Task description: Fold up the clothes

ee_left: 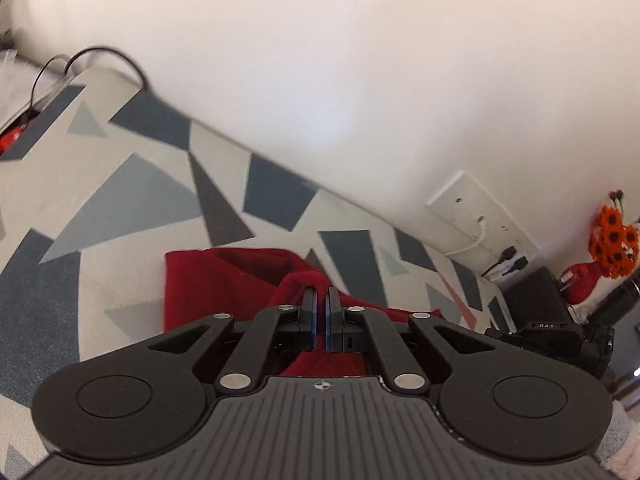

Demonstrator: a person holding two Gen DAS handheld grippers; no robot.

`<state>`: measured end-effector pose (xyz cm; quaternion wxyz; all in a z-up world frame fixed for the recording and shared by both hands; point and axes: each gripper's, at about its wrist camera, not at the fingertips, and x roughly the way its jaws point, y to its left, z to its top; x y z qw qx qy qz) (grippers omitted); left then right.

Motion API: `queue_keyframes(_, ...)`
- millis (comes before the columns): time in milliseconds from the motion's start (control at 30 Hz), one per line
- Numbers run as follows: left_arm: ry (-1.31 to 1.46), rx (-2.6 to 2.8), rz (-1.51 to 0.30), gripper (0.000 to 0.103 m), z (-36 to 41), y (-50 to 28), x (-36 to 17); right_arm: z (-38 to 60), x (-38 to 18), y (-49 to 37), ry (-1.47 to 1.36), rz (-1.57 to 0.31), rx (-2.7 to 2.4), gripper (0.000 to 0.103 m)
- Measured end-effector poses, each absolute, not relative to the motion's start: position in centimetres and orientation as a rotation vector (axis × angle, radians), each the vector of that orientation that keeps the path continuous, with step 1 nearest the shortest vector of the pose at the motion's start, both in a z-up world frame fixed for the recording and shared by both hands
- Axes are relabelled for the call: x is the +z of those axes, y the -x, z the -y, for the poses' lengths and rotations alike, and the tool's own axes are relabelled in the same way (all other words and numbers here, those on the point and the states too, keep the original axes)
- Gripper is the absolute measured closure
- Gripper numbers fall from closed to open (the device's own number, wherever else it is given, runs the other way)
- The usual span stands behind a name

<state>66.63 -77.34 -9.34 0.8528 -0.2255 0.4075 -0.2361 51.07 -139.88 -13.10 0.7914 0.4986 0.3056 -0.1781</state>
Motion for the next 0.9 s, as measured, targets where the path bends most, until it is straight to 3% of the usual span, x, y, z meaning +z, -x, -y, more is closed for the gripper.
queue_keyframes(67, 0.476, -0.471, -0.900, 0.099, 77.1, -67.3, -10.7, 139.8, -13.7, -51.8, -1.027, -0.652, -0.398, 0.089)
queue_keyframes(133, 0.473, -0.433, -0.953, 0.097, 76.8, -68.0, -12.3, 139.5, -13.6, -51.7, -0.978, -0.624, -0.430, 0.057)
queue_keyframes(167, 0.475, -0.411, -0.972, 0.094, 76.6, -68.2, -13.1, 139.3, -13.3, -51.3, -0.963, -0.607, -0.445, 0.054)
queue_keyframes(400, 0.466, -0.427, -0.997, 0.091, 75.7, -67.5, -13.4, 137.7, -11.7, -45.5, -0.824, -0.613, -0.472, 0.052)
queue_keyframes(500, 0.430, -0.440, -1.009, 0.076, 75.8, -66.9, -12.9, 137.1, -12.2, -41.9, -0.822, -0.638, -0.533, 0.050)
queue_keyframes(567, 0.383, -0.451, -1.010, 0.055, 76.0, -66.2, -12.4, 136.9, -13.0, -39.5, -0.883, -0.652, -0.581, 0.049)
queue_keyframes(667, 0.307, -0.470, -1.010, 0.037, 76.0, -64.9, -11.7, 136.4, -14.2, -36.9, -0.940, -0.653, -0.625, 0.047)
queue_keyframes(767, 0.222, -0.460, -1.040, 0.026, 76.1, -63.5, -11.4, 135.4, -14.1, -35.9, -0.926, -0.680, -0.665, 0.034)
queue_keyframes(900, 0.162, -0.460, -1.066, 0.021, 75.4, -61.7, -11.2, 133.5, -12.8, -35.3, -0.880, -0.689, -0.672, 0.023)
